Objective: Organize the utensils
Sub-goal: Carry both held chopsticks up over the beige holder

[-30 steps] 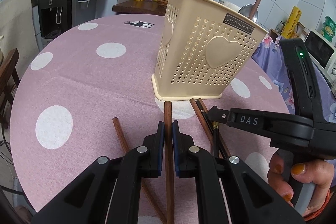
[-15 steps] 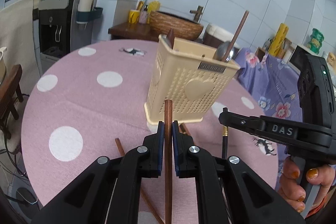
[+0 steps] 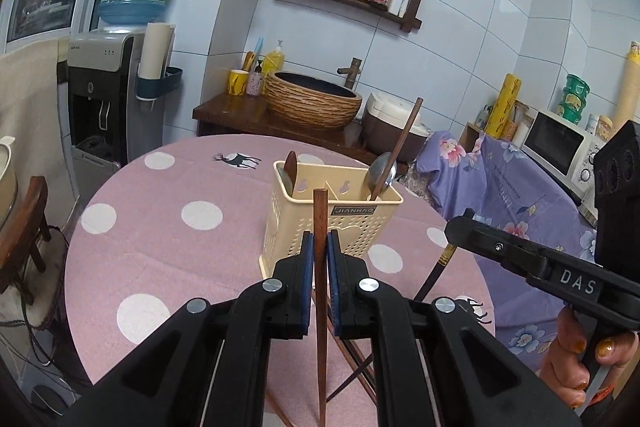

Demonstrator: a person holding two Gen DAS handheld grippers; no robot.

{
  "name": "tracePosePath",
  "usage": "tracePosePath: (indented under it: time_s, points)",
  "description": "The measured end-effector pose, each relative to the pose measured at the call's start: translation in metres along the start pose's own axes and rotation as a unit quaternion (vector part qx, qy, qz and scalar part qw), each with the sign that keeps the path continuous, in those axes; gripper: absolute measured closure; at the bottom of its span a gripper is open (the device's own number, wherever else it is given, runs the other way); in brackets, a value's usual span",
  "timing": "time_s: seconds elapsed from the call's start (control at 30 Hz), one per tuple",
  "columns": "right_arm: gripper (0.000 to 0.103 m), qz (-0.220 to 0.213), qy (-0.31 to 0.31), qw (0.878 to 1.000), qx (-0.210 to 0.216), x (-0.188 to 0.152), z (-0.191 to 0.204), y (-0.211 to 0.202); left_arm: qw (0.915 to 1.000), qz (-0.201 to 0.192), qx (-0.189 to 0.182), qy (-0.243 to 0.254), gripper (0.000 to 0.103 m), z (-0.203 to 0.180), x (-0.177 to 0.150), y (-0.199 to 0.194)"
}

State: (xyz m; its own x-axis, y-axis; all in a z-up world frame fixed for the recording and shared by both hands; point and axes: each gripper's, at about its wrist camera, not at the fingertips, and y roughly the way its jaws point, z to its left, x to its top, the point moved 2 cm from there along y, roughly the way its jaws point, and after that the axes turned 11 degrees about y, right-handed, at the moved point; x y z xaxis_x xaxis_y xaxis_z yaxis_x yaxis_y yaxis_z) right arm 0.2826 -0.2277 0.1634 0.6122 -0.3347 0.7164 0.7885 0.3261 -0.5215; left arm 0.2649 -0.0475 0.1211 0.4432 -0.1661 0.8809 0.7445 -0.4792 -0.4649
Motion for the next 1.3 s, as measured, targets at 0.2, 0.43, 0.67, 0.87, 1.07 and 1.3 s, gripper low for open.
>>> tracePosePath:
  time_s: [0.2,0.43,0.67,0.87,1.07,1.3]
  points:
    - [0.095,-0.006,-0.008,1.0,-0.013,0.004,-0.001,0.0,0.9999,-0.002,0.012,0.003,0.095,0.0,0.003,0.003]
    - [0.095,-0.004,-0.008,1.0,-0.015,0.008,-0.003,-0.001,0.9998,-0.008,0.017,0.005,0.095,0.002,0.008,0.0]
    - [0.095,-0.016,-0.012,1.0,-0.007,0.033,0.003,-0.017,0.9995,-0.028,0.014,0.008,0.095,0.003,0.036,-0.01]
    - [0.095,-0.071,-0.022,0.997,-0.009,0.096,0.025,-0.049,0.9966,-0.076,0.026,0.017,0.095,-0.002,0.094,-0.029]
    - [0.095,-0.175,-0.039,0.983,-0.028,0.154,0.046,-0.077,0.9855,-0.154,0.071,0.004,0.095,-0.001,0.163,-0.036]
    - [0.095,-0.194,-0.042,0.977,-0.072,0.158,0.033,-0.036,0.979,-0.168,0.114,-0.015,0.095,0.003,0.168,0.013]
